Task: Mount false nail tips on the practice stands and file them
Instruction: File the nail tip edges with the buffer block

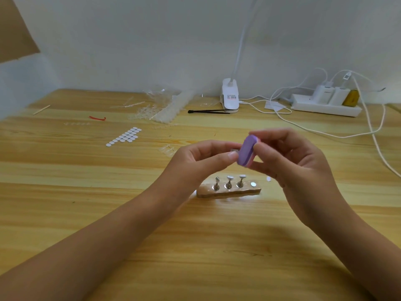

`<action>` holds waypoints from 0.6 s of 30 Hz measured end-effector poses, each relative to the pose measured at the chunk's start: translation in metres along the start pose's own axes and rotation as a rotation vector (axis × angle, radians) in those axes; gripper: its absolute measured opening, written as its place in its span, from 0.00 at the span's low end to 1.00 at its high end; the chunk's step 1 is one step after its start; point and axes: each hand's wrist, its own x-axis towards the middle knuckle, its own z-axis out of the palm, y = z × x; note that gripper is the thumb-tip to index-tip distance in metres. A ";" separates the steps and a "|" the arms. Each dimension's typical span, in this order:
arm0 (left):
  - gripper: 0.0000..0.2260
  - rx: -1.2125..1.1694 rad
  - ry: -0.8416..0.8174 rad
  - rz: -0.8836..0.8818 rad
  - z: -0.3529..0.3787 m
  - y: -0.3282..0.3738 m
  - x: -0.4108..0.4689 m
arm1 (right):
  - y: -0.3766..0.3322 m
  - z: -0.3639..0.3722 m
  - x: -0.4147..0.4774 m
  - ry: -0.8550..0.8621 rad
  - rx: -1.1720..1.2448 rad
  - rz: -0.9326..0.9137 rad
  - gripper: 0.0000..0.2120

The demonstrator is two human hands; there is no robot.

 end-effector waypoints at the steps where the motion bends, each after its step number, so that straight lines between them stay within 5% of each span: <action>1: 0.11 0.009 0.002 -0.002 0.000 0.000 0.000 | 0.000 0.000 0.000 0.016 -0.003 -0.011 0.07; 5: 0.13 -0.003 0.044 -0.006 -0.001 0.000 -0.001 | 0.000 0.001 -0.001 -0.087 -0.067 0.084 0.07; 15: 0.12 0.027 0.060 -0.012 0.001 0.003 0.000 | 0.000 0.005 0.000 0.066 -0.043 0.060 0.08; 18: 0.13 -0.013 0.099 -0.001 0.000 0.006 0.000 | 0.003 0.007 0.001 -0.043 -0.070 0.116 0.08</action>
